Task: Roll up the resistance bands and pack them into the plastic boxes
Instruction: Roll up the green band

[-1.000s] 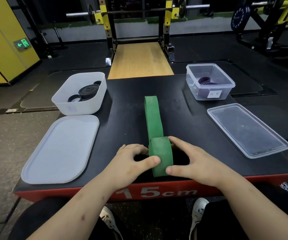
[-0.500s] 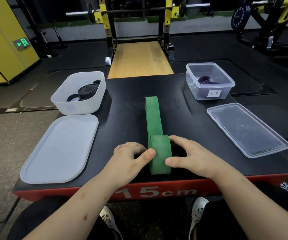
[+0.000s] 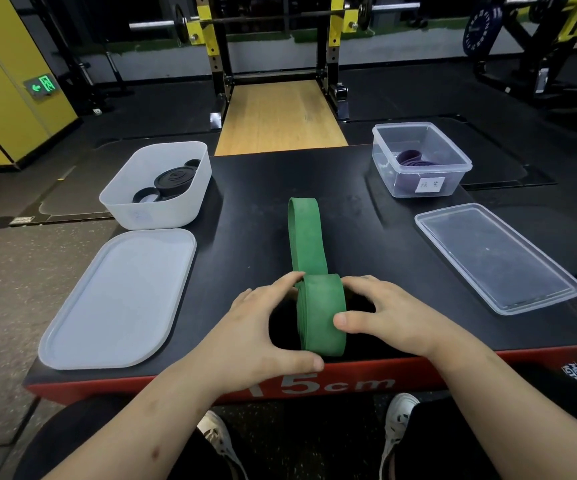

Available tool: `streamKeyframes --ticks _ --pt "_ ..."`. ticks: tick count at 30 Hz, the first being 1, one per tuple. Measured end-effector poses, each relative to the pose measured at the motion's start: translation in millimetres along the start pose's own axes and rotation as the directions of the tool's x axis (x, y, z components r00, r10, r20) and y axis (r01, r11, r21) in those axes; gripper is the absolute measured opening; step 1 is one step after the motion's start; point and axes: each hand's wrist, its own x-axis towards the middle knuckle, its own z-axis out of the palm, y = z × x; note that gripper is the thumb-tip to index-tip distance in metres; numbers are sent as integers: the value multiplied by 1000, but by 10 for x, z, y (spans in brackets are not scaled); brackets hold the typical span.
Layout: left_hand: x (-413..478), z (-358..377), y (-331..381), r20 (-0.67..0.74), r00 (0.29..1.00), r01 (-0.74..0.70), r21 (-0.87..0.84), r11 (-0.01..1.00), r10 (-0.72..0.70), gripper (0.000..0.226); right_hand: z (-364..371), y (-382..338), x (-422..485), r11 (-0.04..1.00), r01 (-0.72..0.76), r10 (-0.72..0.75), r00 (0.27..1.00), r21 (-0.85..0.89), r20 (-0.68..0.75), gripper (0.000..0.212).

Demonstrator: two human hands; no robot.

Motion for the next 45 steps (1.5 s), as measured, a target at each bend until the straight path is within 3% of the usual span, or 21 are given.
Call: streamKeyframes --ticks 3,9,13,18,23,27,30,34,40,45 --pt "-16 44 -12 -15 1000 23 26 999 -23 107 11 12 1 999 -7 6 1000 42 17 45" --pt "5 101 -3 -51 995 82 -29 996 -84 90 115 107 20 999 -2 4 999 39 -54 77" --pt "90 69 -38 -58 993 97 -66 993 -101 83 109 42 -47 995 81 -77 995 58 -69 73" --pt "183 19 -59 -44 990 128 -88 988 -133 74 80 -1 -106 995 91 -91 996 -28 -3 86" --pt "193 35 -85 5 995 101 -157 982 -102 76 16 -50 -132 996 91 -92 994 18 51 81" --pt "196 43 -118 -51 990 124 -110 986 -131 89 38 -91 -63 997 70 -70 997 -24 29 79" --pt "195 27 -104 -52 988 142 -48 989 -144 94 40 -84 17 998 20 -18 1000 -67 20 100" --pt "147 -26 -61 -60 994 85 -91 992 -90 70 7 -80 142 996 -28 31 999 -81 37 116" --pt "88 -77 -14 -50 994 98 -33 995 -100 119 -23 -60 262 996 -62 63 998 -67 18 119" --pt "175 -45 43 -74 994 79 53 995 -75 117 -35 -68 281 998 -58 58 998 -39 6 116"
